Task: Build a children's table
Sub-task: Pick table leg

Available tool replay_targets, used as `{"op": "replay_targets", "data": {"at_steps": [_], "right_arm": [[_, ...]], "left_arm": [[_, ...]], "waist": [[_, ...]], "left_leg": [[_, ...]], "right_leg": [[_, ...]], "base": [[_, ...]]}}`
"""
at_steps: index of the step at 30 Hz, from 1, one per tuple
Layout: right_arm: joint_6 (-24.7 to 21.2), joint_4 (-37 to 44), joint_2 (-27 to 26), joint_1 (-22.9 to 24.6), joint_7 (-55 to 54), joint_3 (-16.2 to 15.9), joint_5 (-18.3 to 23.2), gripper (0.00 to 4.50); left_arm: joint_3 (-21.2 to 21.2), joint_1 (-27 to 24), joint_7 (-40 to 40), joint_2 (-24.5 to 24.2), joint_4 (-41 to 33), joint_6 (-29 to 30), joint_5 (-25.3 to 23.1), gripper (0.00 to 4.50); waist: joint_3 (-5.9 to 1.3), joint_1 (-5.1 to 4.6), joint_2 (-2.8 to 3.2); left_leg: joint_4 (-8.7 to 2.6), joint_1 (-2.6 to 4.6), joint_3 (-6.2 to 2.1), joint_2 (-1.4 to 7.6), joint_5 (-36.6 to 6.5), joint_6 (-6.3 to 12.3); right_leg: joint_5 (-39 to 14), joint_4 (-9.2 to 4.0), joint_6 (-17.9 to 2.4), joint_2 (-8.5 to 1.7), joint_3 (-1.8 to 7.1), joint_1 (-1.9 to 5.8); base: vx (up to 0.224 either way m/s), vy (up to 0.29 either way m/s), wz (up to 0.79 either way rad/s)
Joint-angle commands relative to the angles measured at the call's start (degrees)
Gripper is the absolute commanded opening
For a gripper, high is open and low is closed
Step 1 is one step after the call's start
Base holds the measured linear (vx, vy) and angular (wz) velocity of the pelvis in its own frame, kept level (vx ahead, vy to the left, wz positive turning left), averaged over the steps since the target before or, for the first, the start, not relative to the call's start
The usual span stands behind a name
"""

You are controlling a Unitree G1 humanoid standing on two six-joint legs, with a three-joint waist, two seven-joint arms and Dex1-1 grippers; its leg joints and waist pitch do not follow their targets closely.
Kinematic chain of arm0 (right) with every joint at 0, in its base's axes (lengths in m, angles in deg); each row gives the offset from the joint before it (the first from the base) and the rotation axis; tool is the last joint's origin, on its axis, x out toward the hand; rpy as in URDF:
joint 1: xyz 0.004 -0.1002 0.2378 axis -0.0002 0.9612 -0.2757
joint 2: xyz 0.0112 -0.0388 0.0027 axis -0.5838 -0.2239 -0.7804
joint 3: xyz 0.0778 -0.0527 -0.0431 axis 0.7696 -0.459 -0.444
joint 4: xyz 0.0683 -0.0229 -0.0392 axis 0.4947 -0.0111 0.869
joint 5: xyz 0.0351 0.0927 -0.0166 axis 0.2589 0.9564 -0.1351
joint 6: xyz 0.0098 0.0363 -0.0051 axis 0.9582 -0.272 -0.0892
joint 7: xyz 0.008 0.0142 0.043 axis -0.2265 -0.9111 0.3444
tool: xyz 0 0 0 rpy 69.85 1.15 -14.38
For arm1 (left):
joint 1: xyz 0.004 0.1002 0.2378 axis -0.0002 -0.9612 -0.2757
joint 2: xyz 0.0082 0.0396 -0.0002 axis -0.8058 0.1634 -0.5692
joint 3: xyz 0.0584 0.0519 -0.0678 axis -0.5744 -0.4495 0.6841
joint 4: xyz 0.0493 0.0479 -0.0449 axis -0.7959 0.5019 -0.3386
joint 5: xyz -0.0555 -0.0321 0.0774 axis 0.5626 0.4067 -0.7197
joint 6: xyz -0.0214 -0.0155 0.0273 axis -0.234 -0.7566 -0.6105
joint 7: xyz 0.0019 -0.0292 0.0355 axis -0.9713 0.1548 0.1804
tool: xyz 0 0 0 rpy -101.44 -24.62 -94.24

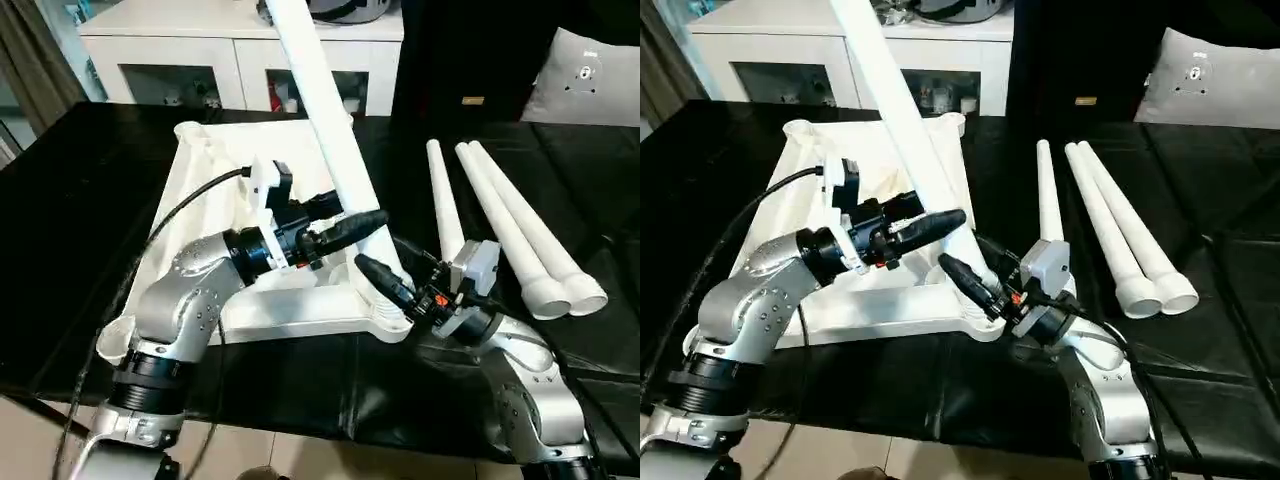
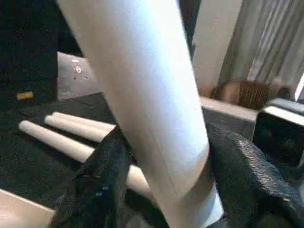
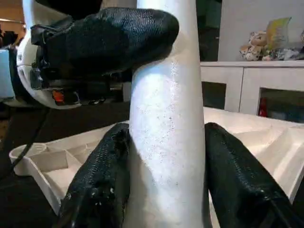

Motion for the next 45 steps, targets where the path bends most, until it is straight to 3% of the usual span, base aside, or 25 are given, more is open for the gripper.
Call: {"op": "replay_targets", "data": {"at_steps": [1,11,14,15,21,27,28,29,31,40,42,44,45], "right_arm": [[1.01,1.12,0.27,-0.5,0.29,0.0,0.49,1.89],[1.53,0.41,0.92,-0.57,0.78,-0.65,0.13,1.89],[1.55,0.39,0.97,-0.54,0.72,-0.61,0.13,1.89],[1.68,0.28,1.0,-0.63,0.55,-0.58,-0.02,1.89],[2.09,-0.33,0.99,-1.27,-0.52,-0.79,-1.08,1.89],[2.29,-1.45,0.81,-2.36,-2.06,-0.54,-2.02,1.89],[1.98,-1.78,0.79,-2.72,-2.2,-0.43,-1.87,2.44],[1.98,-1.85,0.78,-2.86,-2.3,-0.36,-1.88,2.58],[-1.14,-1.15,0.64,-2.9,-1.05,-0.15,1.11,2.59],[-4.34,2.45,2.03,-1.74,0.28,2.02,6.19,3.42],[-10.27,5.07,2.68,-2.22,-0.85,6.15,13.72,3.64],[-11.44,5.4,2.83,-2.62,-1.6,7.55,15.44,3.8],[-17.36,5.7,4.28,-3.62,-4.78,10.86,19.5,3.8]], "left_arm": [[0.54,0.57,-0.21,-1.46,1.4,-1.16,-2.24,2.23],[-0.82,0.1,1.13,-1.34,2.06,-2.65,-2.83,2.09],[-0.47,-0.15,1.57,-0.96,0.88,0.29,-0.56,2.06],[-0.58,-0.27,0.29,-0.58,-0.53,5.19,1.54,2.06],[1.98,0.47,-4.12,2.49,-1.36,10.14,6.08,1.98],[2.12,1.38,-6.68,2.22,-0.75,9.99,3.75,1.93],[2.12,1.68,-7.74,1.91,-0.79,10.39,2.54,1.92],[2.15,1.84,-8.2,1.81,-0.72,10.66,2.2,1.92],[2.31,2.19,-9.02,1.64,-0.78,11.36,1.99,1.92],[4.85,4.4,-12.16,-0.1,0.84,14.11,2.21,1.92],[5.85,4.78,-11.82,-0.91,0.91,14.78,2.73,1.92],[6.12,4.87,-11.72,-1.11,0.93,14.95,2.96,1.92],[6.34,5.04,-10.54,-1.78,0.48,15.55,3.96,1.92]], "waist": [[-3.72,-0.23,0.12],[-3.7,-0.24,0.06],[-3.72,-0.21,0.0],[-3.71,-0.25,-0.01],[-3.66,-0.19,-0.26],[-3.66,-0.14,-0.27],[-3.65,-0.18,-0.31],[-3.66,-0.24,-0.34],[-3.6,-0.29,-0.32],[-3.73,0.01,-0.24],[-3.82,0.12,-0.16],[-3.85,0.17,-0.14],[-3.82,0.15,-0.26]], "left_leg": [[-4.86,-0.02,-1.55,5.38,-2.54,5.26],[-4.91,-0.03,-1.5,5.39,-3.09,5.15],[-4.85,0.0,-1.46,5.4,-2.95,5.08],[-4.87,0.01,-1.43,5.41,-3.02,5.04],[-4.73,-0.08,-1.33,5.31,-2.86,5.34],[-4.73,-0.12,-1.42,5.26,-1.93,6.03],[-4.73,-0.14,-1.4,5.23,-1.9,6.11],[-4.71,-0.13,-1.43,5.22,-1.72,6.17],[-4.67,-0.11,-1.41,5.19,-1.84,6.12],[-4.57,-0.17,-1.47,5.22,-0.85,6.8],[-4.54,-0.08,-1.57,5.31,-0.39,7.06],[-4.54,-0.04,-1.57,5.33,-0.22,7.04],[-4.6,0.03,-1.54,5.28,-0.08,6.79]], "right_leg": [[1.54,-3.87,-15.43,-5.68,3.15,3.24],[1.65,-3.84,-15.89,-5.76,3.17,3.27],[1.8,-3.74,-16.16,-5.78,3.18,3.24],[1.78,-3.7,-16.32,-5.73,3.16,3.24],[0.89,-3.87,-16.67,-5.75,3.18,3.26],[0.01,-3.98,-15.76,-5.62,3.12,3.19],[-0.02,-4.03,-15.68,-5.6,3.13,3.19],[-0.03,-4.0,-15.6,-5.65,3.12,3.24],[-0.25,-4.04,-15.51,-5.57,3.11,3.23],[1.02,-3.91,-15.68,-5.6,3.05,3.25],[1.47,-3.8,-15.75,-5.65,3.04,3.22],[1.41,-3.85,-15.7,-5.69,3.04,3.17],[1.17,-3.89,-15.67,-5.62,3.02,3.17]], "base": [[0.0,0.0,0.0],[0.0,0.0,0.0],[0.0,0.0,0.0],[0.0,0.0,0.0],[0.0,0.0,0.0],[0.0,0.0,0.0],[0.0,0.0,0.0],[0.0,0.0,0.0],[0.0,0.0,0.0],[0.0,0.0,0.0],[0.0,0.0,0.0],[0.0,0.0,0.0],[0.0,0.0,0.0]]}}
